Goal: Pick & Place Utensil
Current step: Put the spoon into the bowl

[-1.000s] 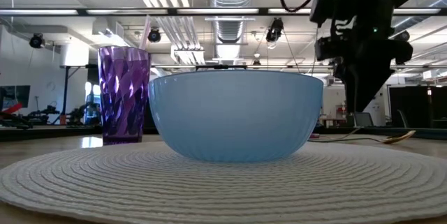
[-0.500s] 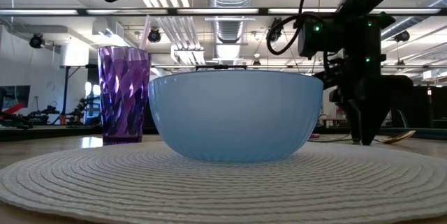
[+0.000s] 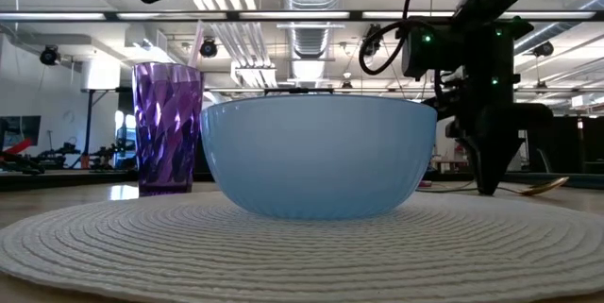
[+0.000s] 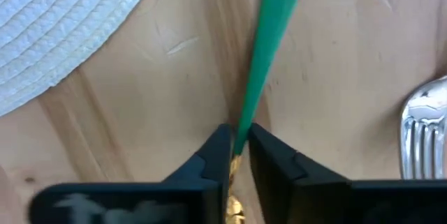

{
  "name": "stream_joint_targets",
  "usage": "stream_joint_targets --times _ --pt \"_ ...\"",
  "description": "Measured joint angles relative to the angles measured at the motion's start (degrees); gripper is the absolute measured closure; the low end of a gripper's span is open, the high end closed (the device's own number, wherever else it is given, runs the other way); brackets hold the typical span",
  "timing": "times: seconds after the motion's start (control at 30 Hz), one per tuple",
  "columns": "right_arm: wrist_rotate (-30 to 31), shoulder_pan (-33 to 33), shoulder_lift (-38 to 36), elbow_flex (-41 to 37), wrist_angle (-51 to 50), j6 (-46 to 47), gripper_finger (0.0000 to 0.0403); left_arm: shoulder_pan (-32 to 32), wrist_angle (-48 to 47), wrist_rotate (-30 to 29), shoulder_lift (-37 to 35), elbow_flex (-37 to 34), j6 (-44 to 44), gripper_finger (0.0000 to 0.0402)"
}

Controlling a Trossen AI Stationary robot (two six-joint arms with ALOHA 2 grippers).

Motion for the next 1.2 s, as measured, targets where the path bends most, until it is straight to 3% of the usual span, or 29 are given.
stream_joint_targets --times 0.13,0.7,1.2 --pt "0.5 -0.1 0.0 0.0 0.0 0.2 0.0389 0.0 0.0 0.0 0.0 0.0 0.0 0.0188" --pt "1.5 -0.1 -4.4 -0.3 -1.5 0.4 0.0392 0.0 0.0 0.0 0.0 0.0 -0.4 0.0188" --pt "1.1 2.4 -14.0 -0.2 -1.5 3.0 0.0392 0.0 0.0 0.0 0.0 0.0 -3.3 0.0188"
